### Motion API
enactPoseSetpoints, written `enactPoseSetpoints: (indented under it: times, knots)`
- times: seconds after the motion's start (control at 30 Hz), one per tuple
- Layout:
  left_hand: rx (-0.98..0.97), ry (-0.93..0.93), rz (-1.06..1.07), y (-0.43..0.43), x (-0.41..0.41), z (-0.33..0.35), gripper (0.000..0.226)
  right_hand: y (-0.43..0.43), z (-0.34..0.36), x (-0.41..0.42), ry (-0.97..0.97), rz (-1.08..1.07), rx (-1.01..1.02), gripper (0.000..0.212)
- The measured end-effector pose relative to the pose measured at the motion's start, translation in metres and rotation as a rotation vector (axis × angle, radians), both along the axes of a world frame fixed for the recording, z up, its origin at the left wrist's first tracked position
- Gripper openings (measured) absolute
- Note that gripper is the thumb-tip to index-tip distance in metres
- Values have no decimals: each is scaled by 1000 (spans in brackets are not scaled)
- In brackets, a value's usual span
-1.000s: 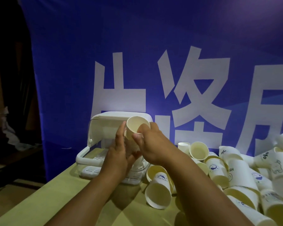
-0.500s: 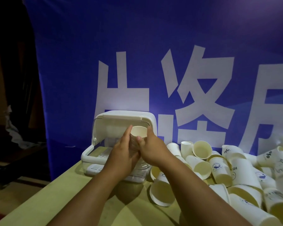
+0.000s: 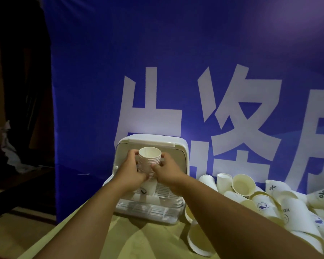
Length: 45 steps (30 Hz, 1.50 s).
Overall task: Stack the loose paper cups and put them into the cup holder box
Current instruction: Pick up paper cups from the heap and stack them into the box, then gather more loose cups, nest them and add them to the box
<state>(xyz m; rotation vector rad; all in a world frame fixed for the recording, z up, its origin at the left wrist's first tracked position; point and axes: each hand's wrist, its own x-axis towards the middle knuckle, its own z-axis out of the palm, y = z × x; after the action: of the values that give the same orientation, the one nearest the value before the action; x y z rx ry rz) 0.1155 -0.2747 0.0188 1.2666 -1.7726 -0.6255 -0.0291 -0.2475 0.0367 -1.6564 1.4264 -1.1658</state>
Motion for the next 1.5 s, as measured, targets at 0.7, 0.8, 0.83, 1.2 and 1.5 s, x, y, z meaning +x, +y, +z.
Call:
enactPoseSetpoints:
  times: [0.7, 0.8, 0.83, 1.2, 1.5]
  knots:
    - [77, -92, 114, -51, 29, 2, 33, -91, -19, 48, -3, -162, 34, 24]
    - [-9, -217, 196, -40, 24, 11, 47, -77, -13, 42, 41, -135, 19, 26]
    - [-57, -235, 232, -33, 21, 16, 47, -72, -10, 38, 45, -130, 9, 29]
    - [-128, -345, 84, 56, -58, 21, 11, 29, 9, -49, 214, -370, -90, 4]
    - [-100, -344, -79, 123, -143, 9, 8, 139, 10, -169, 302, -498, -74, 5]
